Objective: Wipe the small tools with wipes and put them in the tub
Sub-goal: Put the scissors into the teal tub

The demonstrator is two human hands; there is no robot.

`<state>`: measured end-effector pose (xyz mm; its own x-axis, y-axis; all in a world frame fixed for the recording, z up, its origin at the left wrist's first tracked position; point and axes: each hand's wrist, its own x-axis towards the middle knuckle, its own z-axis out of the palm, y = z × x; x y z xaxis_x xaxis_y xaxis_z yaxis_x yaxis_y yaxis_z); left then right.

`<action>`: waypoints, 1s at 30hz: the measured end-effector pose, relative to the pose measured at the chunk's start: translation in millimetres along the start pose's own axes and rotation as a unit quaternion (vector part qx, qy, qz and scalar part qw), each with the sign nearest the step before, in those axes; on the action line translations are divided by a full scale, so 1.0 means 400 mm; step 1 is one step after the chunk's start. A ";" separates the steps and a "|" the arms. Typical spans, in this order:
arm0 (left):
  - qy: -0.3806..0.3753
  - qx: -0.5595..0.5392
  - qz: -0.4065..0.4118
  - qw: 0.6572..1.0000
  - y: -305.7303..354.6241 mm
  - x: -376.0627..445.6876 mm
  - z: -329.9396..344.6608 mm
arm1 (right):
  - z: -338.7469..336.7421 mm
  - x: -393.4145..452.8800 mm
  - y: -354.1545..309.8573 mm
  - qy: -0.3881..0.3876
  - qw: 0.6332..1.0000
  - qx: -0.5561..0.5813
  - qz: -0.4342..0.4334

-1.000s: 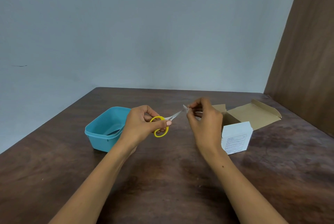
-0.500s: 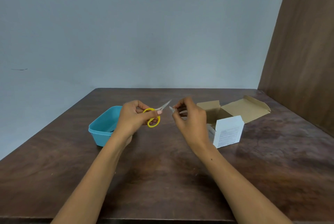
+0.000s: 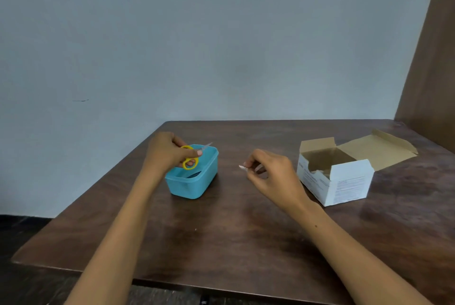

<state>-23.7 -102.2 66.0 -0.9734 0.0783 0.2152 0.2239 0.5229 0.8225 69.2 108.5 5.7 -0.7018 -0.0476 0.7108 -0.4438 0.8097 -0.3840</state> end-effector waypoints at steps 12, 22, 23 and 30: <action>0.039 0.133 0.033 0.990 -0.013 -0.017 0.080 | -0.001 0.003 0.008 0.002 1.000 -0.005 0.002; 0.002 0.168 0.019 0.986 -0.010 -0.036 0.083 | -0.006 0.003 0.005 -0.003 1.000 -0.003 0.009; 0.012 0.162 0.022 0.987 -0.008 -0.039 0.082 | -0.007 0.002 0.004 -0.002 1.000 -0.002 0.009; 0.078 0.119 0.027 0.989 -0.022 -0.028 0.087 | -0.009 0.000 0.010 0.004 1.000 0.001 0.014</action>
<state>-16.3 -78.1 38.1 -0.9371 -0.0105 0.3490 0.2393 0.7085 0.6639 69.1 113.8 6.3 -0.7097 -0.0199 0.7042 -0.4251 0.8092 -0.4055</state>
